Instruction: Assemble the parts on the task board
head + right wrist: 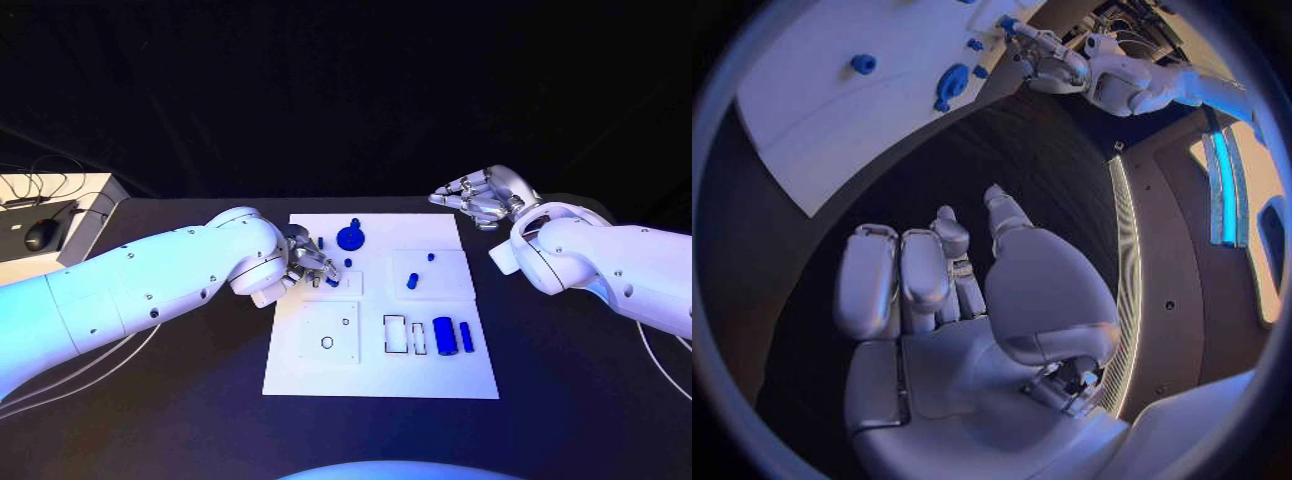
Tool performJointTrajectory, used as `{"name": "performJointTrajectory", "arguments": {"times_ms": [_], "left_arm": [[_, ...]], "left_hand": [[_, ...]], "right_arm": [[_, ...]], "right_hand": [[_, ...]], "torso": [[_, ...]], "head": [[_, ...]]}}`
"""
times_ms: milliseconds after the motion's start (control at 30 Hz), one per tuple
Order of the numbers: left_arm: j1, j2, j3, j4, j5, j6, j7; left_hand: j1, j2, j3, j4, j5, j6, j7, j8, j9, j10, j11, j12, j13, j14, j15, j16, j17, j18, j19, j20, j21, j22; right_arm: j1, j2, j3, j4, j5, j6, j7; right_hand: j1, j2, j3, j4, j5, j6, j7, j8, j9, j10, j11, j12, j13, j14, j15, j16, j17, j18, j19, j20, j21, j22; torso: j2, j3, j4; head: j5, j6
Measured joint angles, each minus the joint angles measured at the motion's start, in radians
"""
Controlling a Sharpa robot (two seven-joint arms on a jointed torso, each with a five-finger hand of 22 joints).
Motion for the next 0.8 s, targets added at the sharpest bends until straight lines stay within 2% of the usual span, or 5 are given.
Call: {"name": "performJointTrajectory", "arguments": {"times_ms": [800], "left_arm": [[0.000,0.001,-0.003,-0.002,-0.008,0.000,0.000]], "left_hand": [[-0.004,0.004,0.001,0.001,-0.004,0.001,-0.001,0.000,0.000,0.000,0.000,0.000,-0.001,0.001,0.001,0.000,-0.005,0.000,0.004,0.004,0.000,0.004]], "right_arm": [[0.000,0.001,0.000,0.000,0.000,0.001,0.000]], "right_hand": [[0.000,0.000,0.000,0.000,0.000,0.000,0.000,0.000,0.000,0.000,0.000,0.000,0.000,0.000,0.000,0.000,0.000,0.000,0.000,0.000,0.000,0.001]], "torso": [[0.000,0.0009,0.0000]], "head": [[0.000,-0.005]]}}
